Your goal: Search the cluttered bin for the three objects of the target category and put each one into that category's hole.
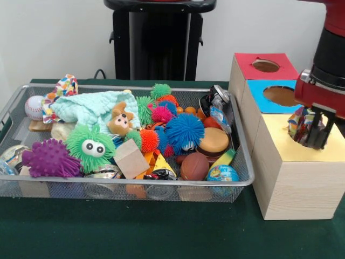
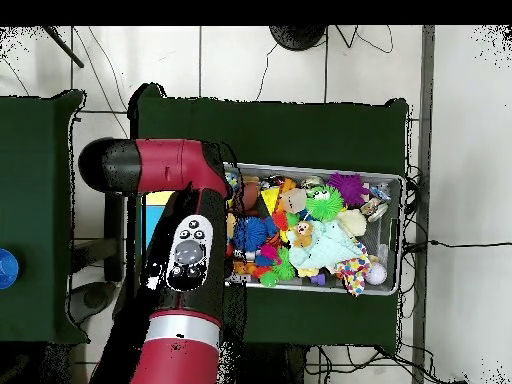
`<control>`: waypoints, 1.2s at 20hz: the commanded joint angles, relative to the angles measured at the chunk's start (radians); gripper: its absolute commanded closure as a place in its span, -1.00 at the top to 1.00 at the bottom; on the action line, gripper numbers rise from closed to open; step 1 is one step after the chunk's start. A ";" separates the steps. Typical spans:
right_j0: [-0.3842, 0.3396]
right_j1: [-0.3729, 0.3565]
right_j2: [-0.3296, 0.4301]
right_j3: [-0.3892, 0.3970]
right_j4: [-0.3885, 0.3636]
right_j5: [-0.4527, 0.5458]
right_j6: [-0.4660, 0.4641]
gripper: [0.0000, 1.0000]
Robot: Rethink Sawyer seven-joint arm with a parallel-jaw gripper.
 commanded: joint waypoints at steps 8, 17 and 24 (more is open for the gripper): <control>0.003 0.007 0.002 0.018 -0.355 0.114 -0.279 -1.00; -0.082 -0.045 0.157 0.093 -0.327 -0.063 -0.173 -1.00; -0.054 0.125 0.147 -0.429 -0.338 0.441 -0.206 -1.00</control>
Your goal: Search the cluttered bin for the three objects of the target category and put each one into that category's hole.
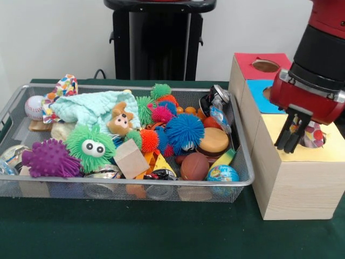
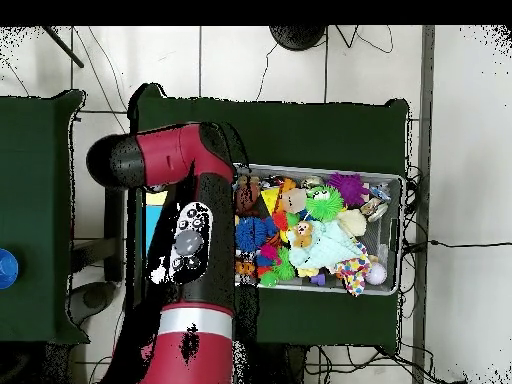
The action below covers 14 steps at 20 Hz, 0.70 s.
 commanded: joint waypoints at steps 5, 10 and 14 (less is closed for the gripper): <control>0.012 0.188 0.076 -0.480 -0.032 0.594 -0.116 -1.00; -0.002 0.106 0.099 -0.386 0.008 0.578 -0.103 -1.00; -0.016 0.111 0.124 -0.410 0.064 0.679 -0.050 -1.00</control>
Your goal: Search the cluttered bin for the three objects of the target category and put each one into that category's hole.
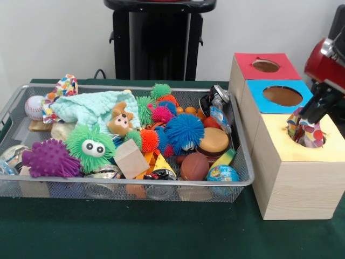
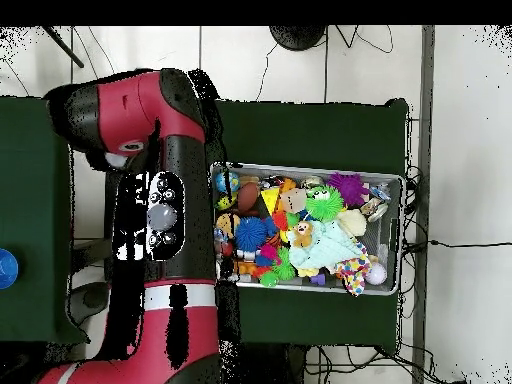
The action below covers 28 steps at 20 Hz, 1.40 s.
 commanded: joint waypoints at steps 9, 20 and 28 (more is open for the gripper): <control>-0.019 -0.041 0.116 0.110 0.125 0.000 0.051 -1.00; -0.024 -0.089 0.130 0.389 0.114 -0.291 0.011 -1.00; -0.042 -0.082 0.118 0.421 0.093 -0.373 -0.008 -1.00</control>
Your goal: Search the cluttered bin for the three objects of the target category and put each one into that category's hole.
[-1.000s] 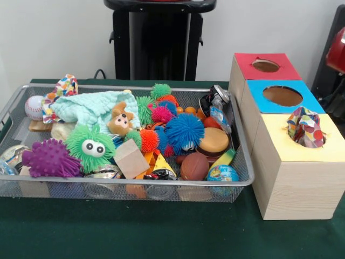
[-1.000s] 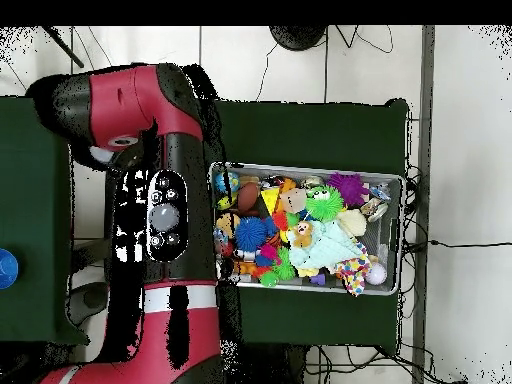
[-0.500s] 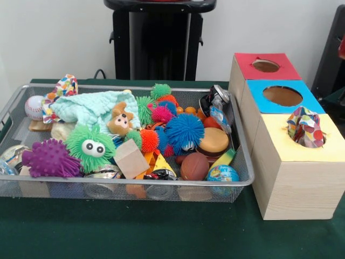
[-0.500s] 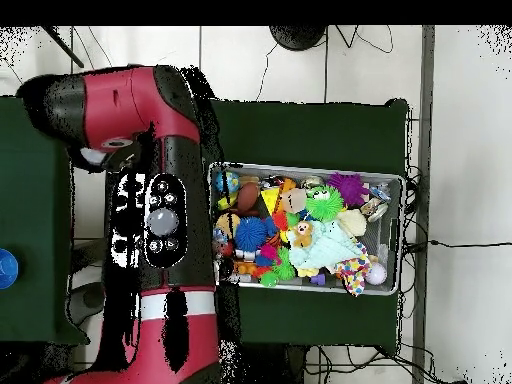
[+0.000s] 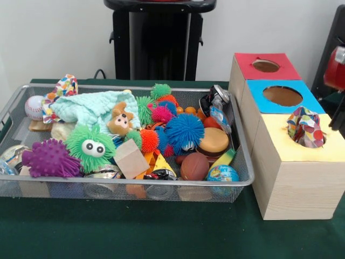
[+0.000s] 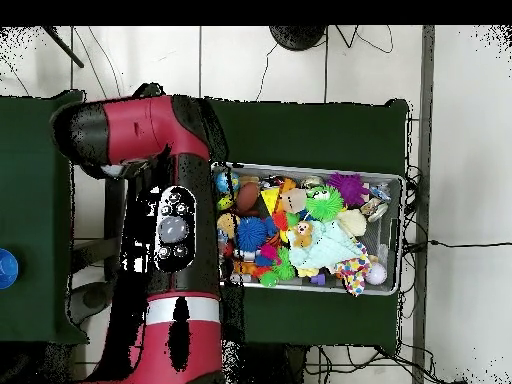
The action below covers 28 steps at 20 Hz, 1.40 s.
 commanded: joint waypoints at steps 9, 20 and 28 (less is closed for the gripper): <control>-0.044 -0.007 0.056 0.201 -0.068 -0.008 -0.115 -1.00; -0.056 -0.053 0.086 0.232 -0.055 0.072 -0.143 -1.00; -0.056 -0.024 0.077 0.210 -0.129 0.080 -0.210 -1.00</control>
